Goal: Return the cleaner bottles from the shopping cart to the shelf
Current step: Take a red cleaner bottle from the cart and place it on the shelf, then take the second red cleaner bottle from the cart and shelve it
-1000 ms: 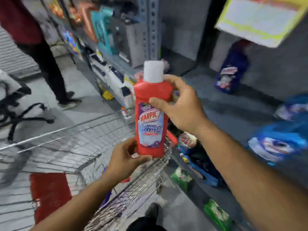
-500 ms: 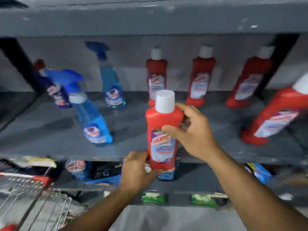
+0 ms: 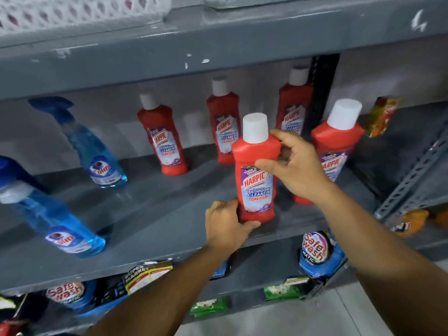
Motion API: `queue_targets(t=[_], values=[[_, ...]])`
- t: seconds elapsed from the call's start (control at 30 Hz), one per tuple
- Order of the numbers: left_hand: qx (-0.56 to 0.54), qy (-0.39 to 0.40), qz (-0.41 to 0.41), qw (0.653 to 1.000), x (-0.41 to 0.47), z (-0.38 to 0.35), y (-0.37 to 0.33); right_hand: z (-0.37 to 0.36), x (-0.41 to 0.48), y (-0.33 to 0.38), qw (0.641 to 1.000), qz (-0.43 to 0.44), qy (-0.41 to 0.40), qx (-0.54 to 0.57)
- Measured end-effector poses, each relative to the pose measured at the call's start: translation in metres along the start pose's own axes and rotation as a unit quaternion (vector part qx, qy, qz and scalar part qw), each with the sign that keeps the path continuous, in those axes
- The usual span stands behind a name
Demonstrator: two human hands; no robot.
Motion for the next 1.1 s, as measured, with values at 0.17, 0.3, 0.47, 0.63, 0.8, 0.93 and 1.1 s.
queue_targets(t=[0.17,0.3,0.47,0.63,0.8,0.93,1.1], values=[[0.006,-0.012,0.011,1.0,0.003,-0.007,-0.003,0.005,-0.001,-0.003,1.0,-0.006,0.02,0.004],[0.008,-0.018,0.018,1.0,0.001,-0.008,-0.003,0.003,-0.007,-0.001,0.999,-0.015,0.039,0.002],[-0.007,0.006,0.014,1.0,-0.014,-0.005,-0.004,0.017,-0.023,0.012,0.998,0.036,-0.027,-0.039],[-0.035,-0.105,-0.04,0.993,-0.067,0.07,0.04,-0.009,-0.066,0.095,0.935,0.291,-0.189,-0.072],[0.015,-0.166,0.038,0.985,-0.165,0.16,0.176,-0.206,-0.079,0.109,0.947,0.314,0.057,-0.039],[0.065,-0.22,0.237,0.944,-0.284,0.227,0.299,-0.382,-0.099,0.078,0.933,0.199,0.299,-0.002],[0.026,-0.273,0.554,0.786,-0.449,0.281,0.432,-0.583,-0.165,0.072,0.845,0.142,0.514,-0.036]])
Point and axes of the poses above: each hand's wrist, its own x-axis towards the middle knuckle, its own z-axis out of the back of the hand, y = z × x, the point moved 10 cm from there along x, towards the middle knuckle, and after that the axes turned 7 degrees about x, right-handed, at the moved point
